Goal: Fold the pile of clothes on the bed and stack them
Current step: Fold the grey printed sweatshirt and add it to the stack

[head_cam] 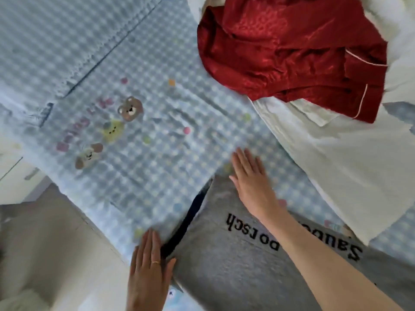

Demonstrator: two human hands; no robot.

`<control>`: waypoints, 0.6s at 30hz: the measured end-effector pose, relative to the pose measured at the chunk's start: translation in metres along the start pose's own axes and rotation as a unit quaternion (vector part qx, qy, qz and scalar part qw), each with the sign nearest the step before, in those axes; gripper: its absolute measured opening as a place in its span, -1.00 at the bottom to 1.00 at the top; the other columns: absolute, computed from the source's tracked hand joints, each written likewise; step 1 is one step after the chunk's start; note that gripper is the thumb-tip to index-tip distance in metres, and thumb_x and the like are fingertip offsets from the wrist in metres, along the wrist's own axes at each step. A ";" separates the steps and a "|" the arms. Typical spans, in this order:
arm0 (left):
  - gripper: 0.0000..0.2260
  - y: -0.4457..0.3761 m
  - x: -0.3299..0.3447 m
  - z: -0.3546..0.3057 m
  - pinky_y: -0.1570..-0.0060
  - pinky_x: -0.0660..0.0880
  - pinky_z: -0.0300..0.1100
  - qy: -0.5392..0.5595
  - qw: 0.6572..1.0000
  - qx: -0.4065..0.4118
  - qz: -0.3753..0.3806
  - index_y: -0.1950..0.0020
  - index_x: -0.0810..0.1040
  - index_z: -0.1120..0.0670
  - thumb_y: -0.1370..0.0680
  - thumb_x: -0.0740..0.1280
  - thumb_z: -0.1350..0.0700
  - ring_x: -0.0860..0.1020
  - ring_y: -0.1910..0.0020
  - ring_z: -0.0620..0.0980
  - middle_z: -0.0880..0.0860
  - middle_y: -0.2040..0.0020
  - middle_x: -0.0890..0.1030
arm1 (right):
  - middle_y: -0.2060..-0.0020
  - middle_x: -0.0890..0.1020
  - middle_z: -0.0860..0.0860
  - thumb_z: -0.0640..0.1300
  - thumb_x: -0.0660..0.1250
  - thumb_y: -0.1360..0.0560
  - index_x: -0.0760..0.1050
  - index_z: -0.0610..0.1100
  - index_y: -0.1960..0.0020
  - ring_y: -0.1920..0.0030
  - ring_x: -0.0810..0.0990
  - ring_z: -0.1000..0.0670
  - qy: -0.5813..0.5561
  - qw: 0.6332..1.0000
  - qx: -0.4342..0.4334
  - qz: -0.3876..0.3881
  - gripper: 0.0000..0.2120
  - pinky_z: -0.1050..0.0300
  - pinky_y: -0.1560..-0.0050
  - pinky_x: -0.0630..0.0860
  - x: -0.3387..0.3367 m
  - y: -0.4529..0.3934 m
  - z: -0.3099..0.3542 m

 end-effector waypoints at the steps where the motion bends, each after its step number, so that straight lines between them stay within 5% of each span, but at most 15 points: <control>1: -0.28 0.003 0.001 0.004 -0.18 0.40 -0.06 0.010 1.000 -0.017 0.015 -0.32 0.45 0.28 -0.57 -0.08 -0.29 0.48 -0.17 0.16 0.24 -0.19 0.57 | -0.52 0.15 -0.08 -0.03 0.10 -0.63 0.04 -0.15 -0.53 -0.50 0.14 -0.10 -0.027 0.997 -0.072 0.019 -0.47 -0.02 -0.47 0.12 -0.003 -0.009 0.023; 3: -0.28 0.003 0.011 0.004 0.10 0.55 0.02 0.060 0.993 -0.058 0.081 -0.24 0.53 0.26 -0.48 0.11 -0.34 0.59 0.04 0.20 0.20 -0.03 0.62 | -0.45 0.29 -0.01 -0.08 0.23 -0.58 0.17 -0.07 -0.50 -0.43 0.27 -0.04 -0.077 0.974 -0.187 0.099 -0.48 0.04 -0.40 0.25 0.000 -0.014 0.066; 4: -0.38 0.000 0.015 0.006 0.09 0.55 0.02 0.099 0.985 -0.096 0.107 -0.23 0.55 0.22 -0.44 0.27 -0.27 0.58 0.04 0.21 0.17 -0.01 0.60 | -0.41 0.34 0.01 -0.09 0.27 -0.56 0.22 -0.05 -0.47 -0.39 0.29 -0.03 -0.086 0.966 -0.199 0.138 -0.49 0.05 -0.36 0.29 0.005 -0.014 0.073; 6: -0.61 -0.006 0.024 0.008 -0.06 0.45 -0.07 0.158 0.957 -0.178 0.163 -0.18 0.55 0.08 -0.41 0.45 -0.04 0.51 -0.07 0.13 0.06 -0.02 0.53 | -0.25 0.45 -0.01 -0.13 0.31 -0.53 0.37 -0.06 -0.35 -0.27 0.37 -0.02 -0.087 0.964 -0.177 0.180 -0.60 0.08 -0.23 0.38 0.007 -0.021 0.068; 8: -0.81 -0.014 0.024 0.008 0.01 0.42 -0.13 0.202 0.946 -0.199 0.158 -0.01 0.54 0.01 -0.44 0.44 0.05 0.49 -0.01 0.05 -0.03 0.10 0.46 | -0.03 0.48 0.01 -0.15 0.33 -0.52 0.48 -0.10 -0.18 -0.08 0.45 -0.01 -0.108 0.963 -0.138 0.203 -0.76 0.16 0.00 0.39 -0.001 -0.032 0.052; 13: -0.87 -0.077 -0.010 0.006 0.42 0.34 -0.18 0.326 0.920 -0.201 0.081 0.16 0.46 -0.02 -0.46 0.41 0.11 0.49 0.37 -0.08 -0.07 0.38 0.51 | 0.22 0.43 0.09 -0.16 0.38 -0.48 0.54 -0.10 0.08 0.15 0.47 0.00 -0.168 0.979 -0.033 0.106 -0.96 0.17 0.15 0.31 -0.052 -0.085 -0.003; 18: -0.89 -0.160 -0.038 0.000 0.25 0.50 -0.04 0.372 0.910 -0.175 0.055 0.04 0.53 0.10 -0.47 0.37 0.24 0.56 0.28 0.12 0.07 0.28 0.58 | 0.12 0.59 0.02 -0.10 0.36 -0.50 0.57 -0.06 0.01 0.01 0.47 -0.07 -0.076 0.997 0.002 0.019 -0.91 0.00 0.05 0.39 -0.082 -0.132 -0.026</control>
Point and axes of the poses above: each hand's wrist, its own y-axis away from the middle knuckle, its own x-axis out of the palm, z = x × y, the point moved 10 cm from there along -y, towards the middle knuckle
